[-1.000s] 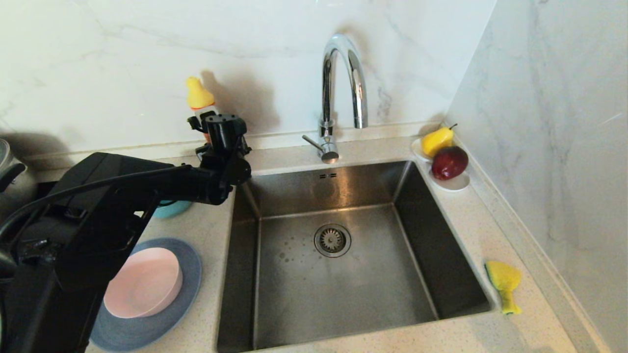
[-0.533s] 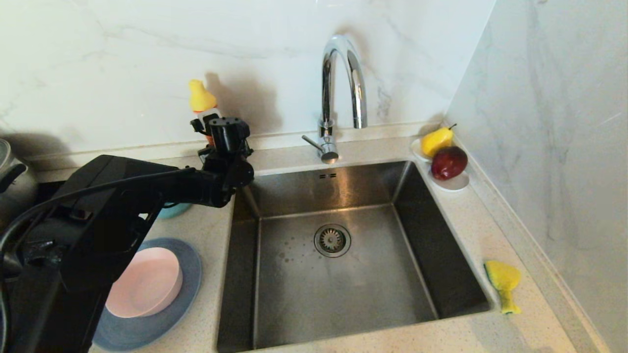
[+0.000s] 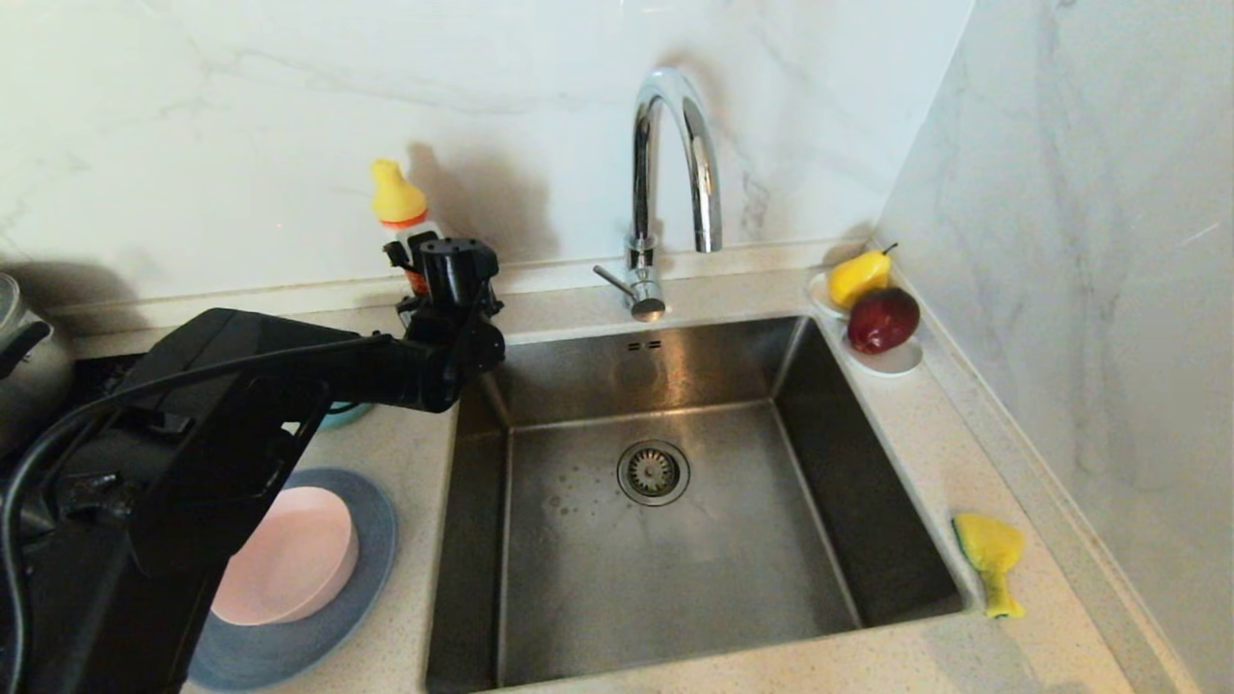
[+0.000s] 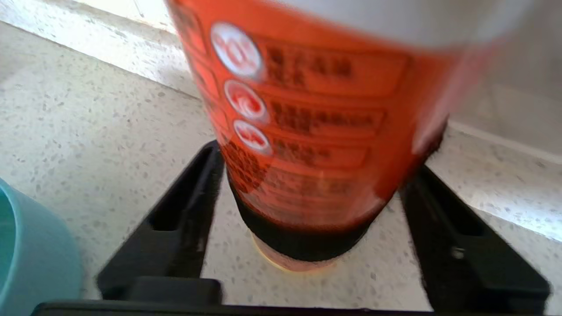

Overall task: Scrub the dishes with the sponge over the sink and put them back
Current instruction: Place the dish soap on the table

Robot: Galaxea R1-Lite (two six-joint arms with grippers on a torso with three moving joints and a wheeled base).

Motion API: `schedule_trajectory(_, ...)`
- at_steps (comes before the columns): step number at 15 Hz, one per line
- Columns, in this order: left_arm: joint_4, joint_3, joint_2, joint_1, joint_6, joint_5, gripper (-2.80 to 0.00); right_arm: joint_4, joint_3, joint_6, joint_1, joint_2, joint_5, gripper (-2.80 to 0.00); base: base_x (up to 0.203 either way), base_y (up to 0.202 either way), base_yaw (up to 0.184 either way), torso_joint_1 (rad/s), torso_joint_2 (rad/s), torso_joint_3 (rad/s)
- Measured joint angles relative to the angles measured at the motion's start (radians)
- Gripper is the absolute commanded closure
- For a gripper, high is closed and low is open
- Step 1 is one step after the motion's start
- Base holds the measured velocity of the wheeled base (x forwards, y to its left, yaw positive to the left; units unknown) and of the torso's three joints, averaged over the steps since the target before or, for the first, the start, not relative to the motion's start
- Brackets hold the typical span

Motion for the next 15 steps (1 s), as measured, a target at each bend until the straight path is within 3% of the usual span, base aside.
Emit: schedule_trajectory(15,0.016,0.076,-0.193,-0.027,0.009,-0.001,-2.80,0.000,0.000,0.000,0.000,0.000,0.000,0.00,0.000,0.000,0.000,0.000,0.00,0.000)
